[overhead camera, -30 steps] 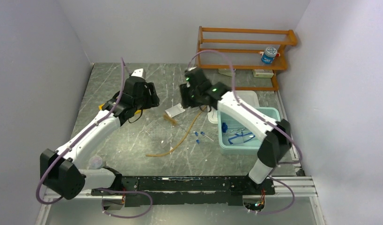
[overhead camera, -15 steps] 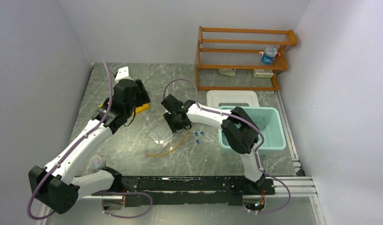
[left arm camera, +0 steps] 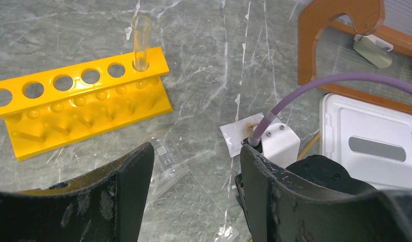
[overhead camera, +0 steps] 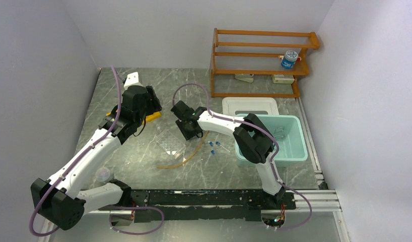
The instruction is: Organize the chemistry lab equipment
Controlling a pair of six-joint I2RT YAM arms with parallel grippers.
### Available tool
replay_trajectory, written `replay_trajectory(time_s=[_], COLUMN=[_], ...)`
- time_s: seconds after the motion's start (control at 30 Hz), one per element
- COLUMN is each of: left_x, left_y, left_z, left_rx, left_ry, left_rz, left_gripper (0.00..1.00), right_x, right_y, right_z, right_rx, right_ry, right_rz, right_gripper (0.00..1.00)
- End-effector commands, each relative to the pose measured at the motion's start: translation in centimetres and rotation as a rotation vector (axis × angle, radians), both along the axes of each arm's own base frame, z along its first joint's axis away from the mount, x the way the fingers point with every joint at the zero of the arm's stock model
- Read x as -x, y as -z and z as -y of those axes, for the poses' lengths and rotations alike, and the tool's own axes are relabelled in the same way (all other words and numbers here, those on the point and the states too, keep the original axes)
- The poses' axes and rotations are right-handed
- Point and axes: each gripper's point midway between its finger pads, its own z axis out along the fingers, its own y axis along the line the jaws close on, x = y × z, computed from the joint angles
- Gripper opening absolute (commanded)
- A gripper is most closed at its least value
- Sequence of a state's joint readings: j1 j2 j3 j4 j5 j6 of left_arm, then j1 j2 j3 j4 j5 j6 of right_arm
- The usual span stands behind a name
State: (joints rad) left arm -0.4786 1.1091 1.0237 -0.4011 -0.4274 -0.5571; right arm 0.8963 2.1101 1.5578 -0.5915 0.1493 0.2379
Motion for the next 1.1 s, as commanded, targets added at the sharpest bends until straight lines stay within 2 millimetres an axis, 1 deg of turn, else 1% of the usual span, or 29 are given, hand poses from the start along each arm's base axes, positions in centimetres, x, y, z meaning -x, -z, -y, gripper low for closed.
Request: replay_trajectory(time_s=[0.0,0.1,0.17,0.27,0.33,0.4,0.5,0.6,0.7,0.77,0.97,1.07], left_x=[-0.4,-0.4,-0.4,-0.4,-0.4,-0.4,-0.4,-0.5,-0.4,-0.4,-0.5,-0.5], left_y=[-0.4,-0.2,-0.2,-0.1,-0.1,0.0,0.1,0.2,0.3,0.3,0.5,0.5], left_z=[-0.5,-0.4,-0.4,-0.4,-0.3,-0.3,-0.1,0.0,0.0,0.1,0.4,0.5], left_rx=[-0.002,-0.004,-0.003,-0.005,-0.004,-0.006,-0.003,-0.003,-0.002,-0.001,0.006,0.010], left_ry=[-0.025,-0.022,-0.020,-0.018,-0.018,-0.014,-0.009,-0.005,-0.003,0.000,0.012,0.016], left_rz=[0.022,0.016,0.014,0.012,0.013,0.009,0.006,0.002,0.001,-0.001,-0.007,-0.008], left_gripper=[0.68,0.68,0.68,0.68,0.68,0.68,0.68,0.68,0.68,0.68,0.68,0.68], right_x=[-1.1,-2.0,-2.9,-3.7,-3.9,-3.9,-3.7,-3.2,-2.9,-2.9,-3.4,-3.9], right_y=[-3.0,-4.1,-4.2,-3.4,-2.6,-1.8,-0.8,-0.5,0.0,0.4,0.8,0.8], right_z=[-0.7,-0.2,1.0,2.7,3.3,3.5,2.9,2.0,1.8,2.1,2.5,2.7], right_rx=[-0.062,-0.093,-0.086,-0.070,-0.067,-0.062,-0.063,-0.086,-0.088,-0.070,-0.042,-0.028], right_ry=[0.019,0.094,0.175,0.267,0.291,0.287,0.244,0.205,0.197,0.205,0.227,0.242], right_rz=[0.080,0.128,0.150,0.131,0.102,0.080,0.043,0.003,-0.015,-0.019,0.005,0.025], right_gripper=[0.38,0.39,0.43,0.49,0.51,0.51,0.50,0.50,0.49,0.45,0.25,0.11])
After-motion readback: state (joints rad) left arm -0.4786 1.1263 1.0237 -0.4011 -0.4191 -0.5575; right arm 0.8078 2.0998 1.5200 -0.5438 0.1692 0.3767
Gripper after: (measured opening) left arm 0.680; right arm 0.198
